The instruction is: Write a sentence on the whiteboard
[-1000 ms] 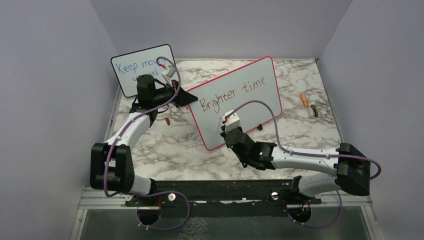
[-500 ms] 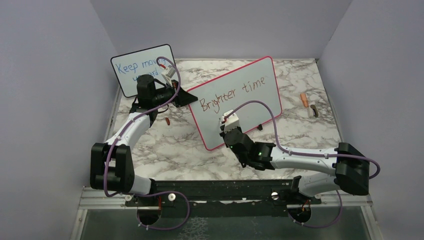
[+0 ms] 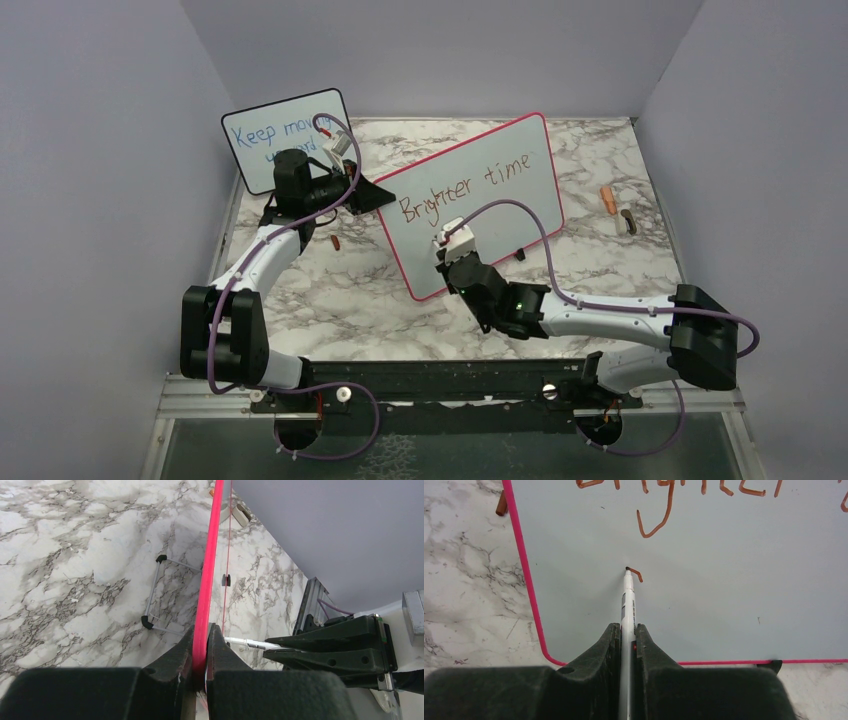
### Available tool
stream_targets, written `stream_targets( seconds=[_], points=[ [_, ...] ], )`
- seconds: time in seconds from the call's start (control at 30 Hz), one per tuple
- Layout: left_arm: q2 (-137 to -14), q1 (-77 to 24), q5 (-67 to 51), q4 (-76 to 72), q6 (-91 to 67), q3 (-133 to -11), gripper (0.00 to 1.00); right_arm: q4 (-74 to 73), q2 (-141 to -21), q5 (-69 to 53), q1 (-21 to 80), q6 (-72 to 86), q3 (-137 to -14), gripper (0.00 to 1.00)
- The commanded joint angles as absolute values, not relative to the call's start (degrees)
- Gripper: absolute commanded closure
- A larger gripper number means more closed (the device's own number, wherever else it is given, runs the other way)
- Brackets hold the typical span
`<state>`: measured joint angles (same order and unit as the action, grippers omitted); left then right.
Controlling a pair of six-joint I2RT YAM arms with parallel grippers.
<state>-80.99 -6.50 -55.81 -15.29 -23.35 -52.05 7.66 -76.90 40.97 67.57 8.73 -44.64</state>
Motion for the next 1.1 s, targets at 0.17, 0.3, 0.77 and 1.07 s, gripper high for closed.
stream_targets(
  seconds=[0.17,0.3,0.77,1.07],
  points=[
    [-81.83,-6.61,-48.43,-10.72,-19.07,-51.06,1.0,4.6,-76.95,36.92,68.03,9.39,-45.97,0.99],
    [-81.88,-6.64,-48.43,-10.72,-19.07,-51.07,1.0,2.45,-76.69,36.02,68.03,10.33,-45.51,0.99],
    [-81.87,-6.65,-48.34,-10.66,-19.07,-50.98,1.0,-1.07,-76.04,38.26,68.03,11.17,-44.01,0.99],
    [-81.84,-6.6,-48.25,-10.46,-18.94,-51.01,1.0,-1.14,-75.33,40.23,68.03,10.71,-43.27,0.99]
  ],
)
